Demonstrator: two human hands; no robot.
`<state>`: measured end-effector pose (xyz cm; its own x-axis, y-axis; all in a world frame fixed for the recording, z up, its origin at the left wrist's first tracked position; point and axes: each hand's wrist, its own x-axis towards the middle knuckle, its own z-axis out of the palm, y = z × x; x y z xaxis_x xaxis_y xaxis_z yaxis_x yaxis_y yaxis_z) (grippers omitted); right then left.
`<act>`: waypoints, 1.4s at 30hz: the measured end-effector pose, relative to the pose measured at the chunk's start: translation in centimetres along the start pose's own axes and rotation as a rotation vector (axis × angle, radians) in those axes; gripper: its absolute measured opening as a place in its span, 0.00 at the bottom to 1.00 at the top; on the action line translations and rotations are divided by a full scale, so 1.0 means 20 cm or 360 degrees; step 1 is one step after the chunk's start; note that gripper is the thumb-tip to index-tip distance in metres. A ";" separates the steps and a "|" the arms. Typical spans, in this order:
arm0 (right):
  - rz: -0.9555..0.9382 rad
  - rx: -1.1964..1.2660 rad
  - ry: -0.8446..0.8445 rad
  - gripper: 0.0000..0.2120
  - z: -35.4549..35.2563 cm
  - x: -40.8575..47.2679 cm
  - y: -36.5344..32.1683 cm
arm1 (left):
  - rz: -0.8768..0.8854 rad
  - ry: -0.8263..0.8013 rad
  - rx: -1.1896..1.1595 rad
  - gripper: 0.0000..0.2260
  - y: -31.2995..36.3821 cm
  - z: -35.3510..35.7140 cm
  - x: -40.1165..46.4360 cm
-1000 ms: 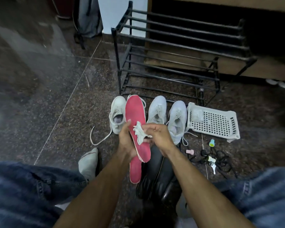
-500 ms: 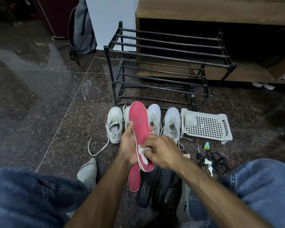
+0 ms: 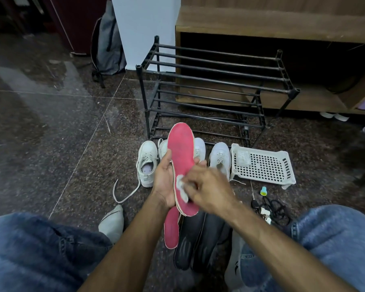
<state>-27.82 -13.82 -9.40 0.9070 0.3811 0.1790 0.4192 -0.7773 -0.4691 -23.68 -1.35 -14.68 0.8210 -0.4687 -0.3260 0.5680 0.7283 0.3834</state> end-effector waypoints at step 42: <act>-0.0091 0.0099 -0.0138 0.12 -0.06 -0.08 -0.03 | 0.0020 0.0044 0.0047 0.29 0.04 0.11 -0.07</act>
<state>-29.58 -14.52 -8.39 0.8737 0.4678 0.1331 0.4645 -0.7214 -0.5136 -24.17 -1.22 -11.98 0.8264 -0.4454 -0.3446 0.5595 0.7188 0.4127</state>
